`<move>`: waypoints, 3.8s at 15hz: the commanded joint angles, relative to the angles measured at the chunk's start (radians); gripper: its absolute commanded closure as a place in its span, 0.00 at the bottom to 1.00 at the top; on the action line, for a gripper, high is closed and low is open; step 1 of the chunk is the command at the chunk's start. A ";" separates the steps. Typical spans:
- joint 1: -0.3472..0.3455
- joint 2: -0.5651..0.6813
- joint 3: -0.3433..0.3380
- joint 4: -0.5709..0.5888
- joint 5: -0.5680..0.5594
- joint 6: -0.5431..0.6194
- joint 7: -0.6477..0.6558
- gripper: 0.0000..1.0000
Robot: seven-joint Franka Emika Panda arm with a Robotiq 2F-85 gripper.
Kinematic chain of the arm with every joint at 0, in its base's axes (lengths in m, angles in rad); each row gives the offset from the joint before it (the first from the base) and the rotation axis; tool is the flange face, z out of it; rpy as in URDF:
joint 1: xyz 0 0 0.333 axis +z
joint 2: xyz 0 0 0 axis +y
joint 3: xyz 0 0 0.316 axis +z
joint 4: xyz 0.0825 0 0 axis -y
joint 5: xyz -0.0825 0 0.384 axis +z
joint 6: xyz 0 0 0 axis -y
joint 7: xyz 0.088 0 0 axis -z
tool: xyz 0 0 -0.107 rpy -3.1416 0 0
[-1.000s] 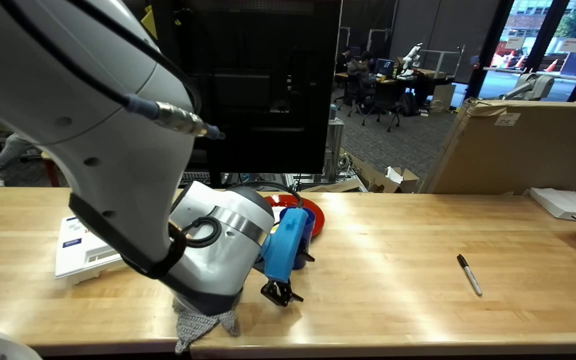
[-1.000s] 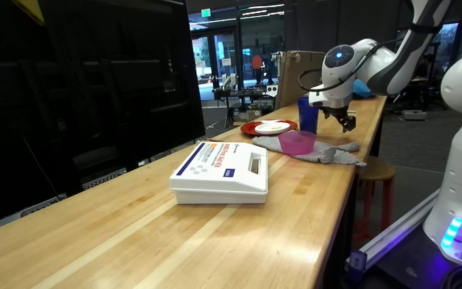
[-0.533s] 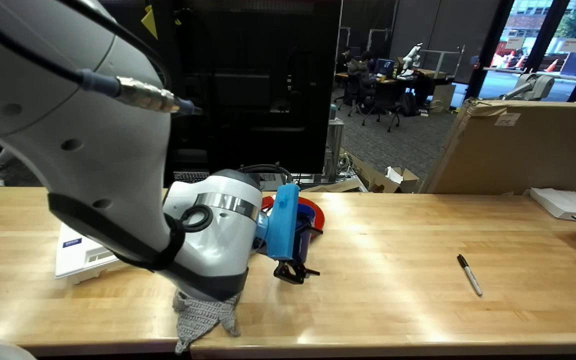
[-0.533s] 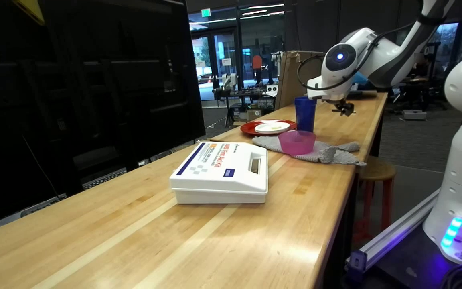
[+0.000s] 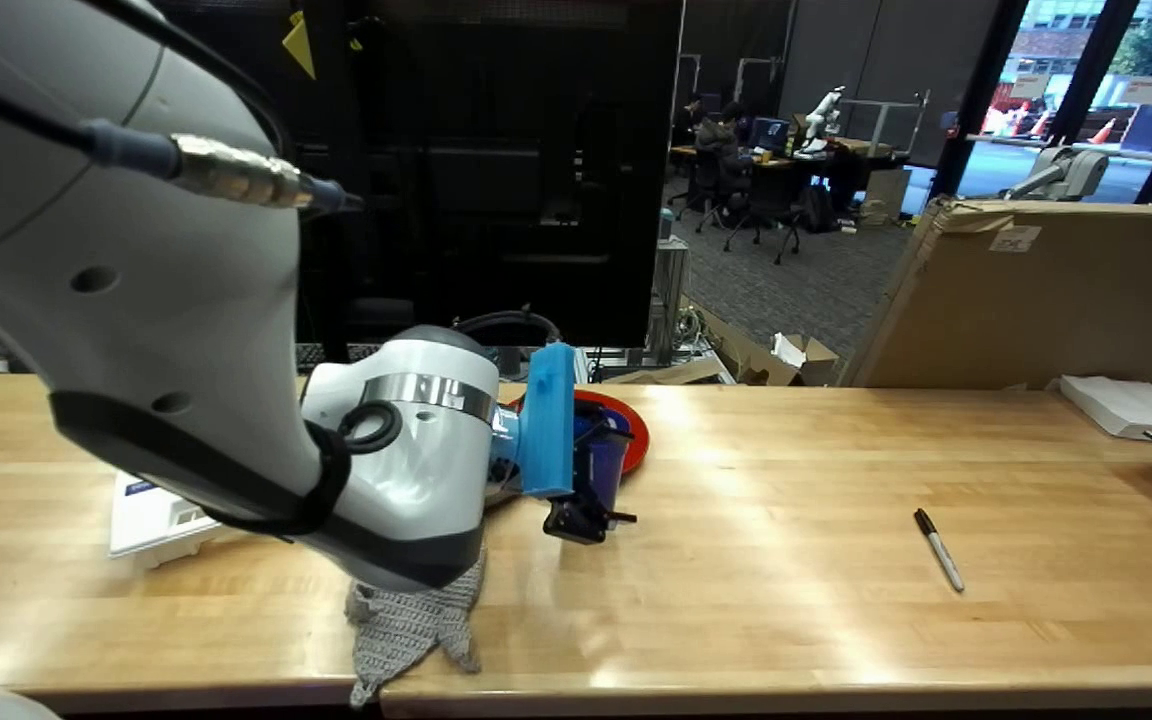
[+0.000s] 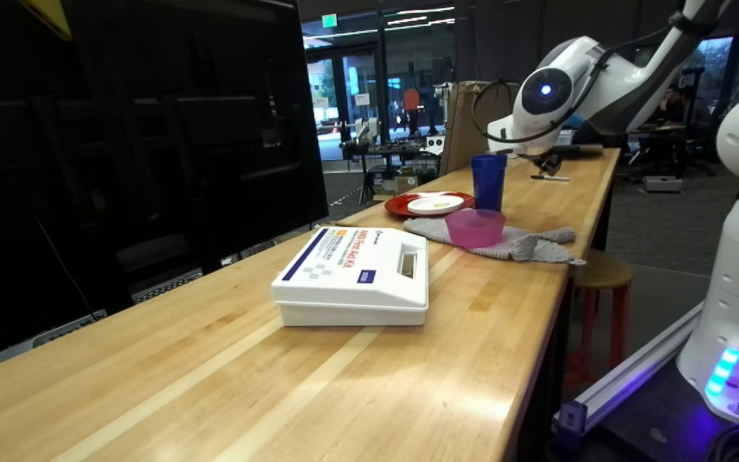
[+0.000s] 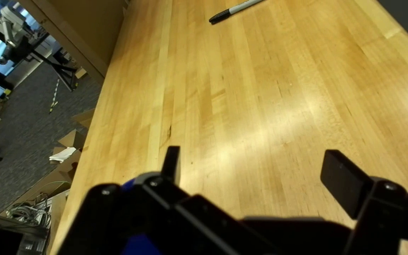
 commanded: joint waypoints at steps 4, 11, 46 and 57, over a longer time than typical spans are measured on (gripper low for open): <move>0.079 -0.045 0.053 -0.014 0.001 -0.071 -0.069 0.00; 0.167 -0.039 0.136 -0.010 0.038 -0.147 -0.158 0.00; 0.132 0.259 0.124 0.002 -0.260 -0.121 -0.351 0.00; 0.143 0.178 0.136 -0.026 -0.241 -0.148 -0.325 0.00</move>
